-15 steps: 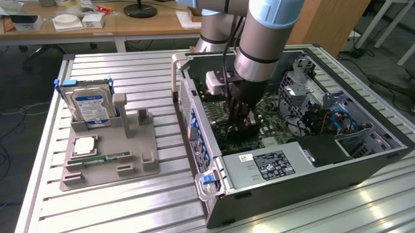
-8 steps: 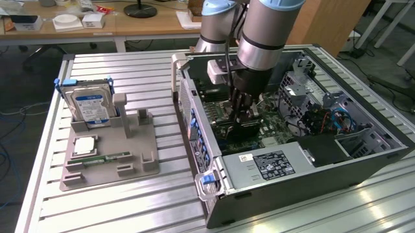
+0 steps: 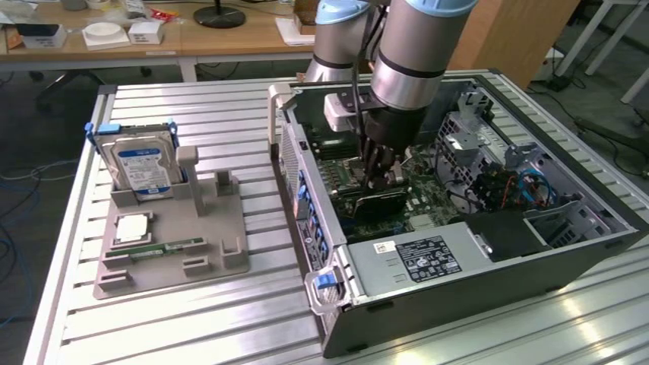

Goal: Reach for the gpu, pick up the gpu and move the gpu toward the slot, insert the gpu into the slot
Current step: 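Insert the gpu into the slot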

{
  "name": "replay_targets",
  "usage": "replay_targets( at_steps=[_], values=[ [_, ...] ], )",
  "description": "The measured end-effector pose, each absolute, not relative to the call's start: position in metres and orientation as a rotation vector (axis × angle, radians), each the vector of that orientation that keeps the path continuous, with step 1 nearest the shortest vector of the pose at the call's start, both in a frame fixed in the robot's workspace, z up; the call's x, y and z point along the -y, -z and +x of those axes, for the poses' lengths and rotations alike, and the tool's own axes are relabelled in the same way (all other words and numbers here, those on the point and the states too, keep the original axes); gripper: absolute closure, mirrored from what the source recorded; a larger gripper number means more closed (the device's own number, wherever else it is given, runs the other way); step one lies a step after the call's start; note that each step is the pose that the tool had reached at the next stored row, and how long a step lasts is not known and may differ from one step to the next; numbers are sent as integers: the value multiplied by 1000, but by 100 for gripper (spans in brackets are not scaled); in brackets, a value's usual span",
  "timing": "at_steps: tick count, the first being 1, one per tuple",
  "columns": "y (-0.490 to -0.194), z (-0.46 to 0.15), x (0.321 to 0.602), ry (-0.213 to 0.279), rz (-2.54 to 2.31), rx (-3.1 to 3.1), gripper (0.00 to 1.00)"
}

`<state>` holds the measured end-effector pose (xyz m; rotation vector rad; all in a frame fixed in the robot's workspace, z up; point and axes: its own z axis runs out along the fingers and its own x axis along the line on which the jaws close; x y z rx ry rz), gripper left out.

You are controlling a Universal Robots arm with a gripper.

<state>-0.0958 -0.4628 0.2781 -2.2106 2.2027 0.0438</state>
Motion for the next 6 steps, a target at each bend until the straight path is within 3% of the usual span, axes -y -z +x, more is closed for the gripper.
replay_targets(
  at_steps=[6],
  values=[
    [-278,-96,463,-44,-2211,-2203,90]
  ],
)
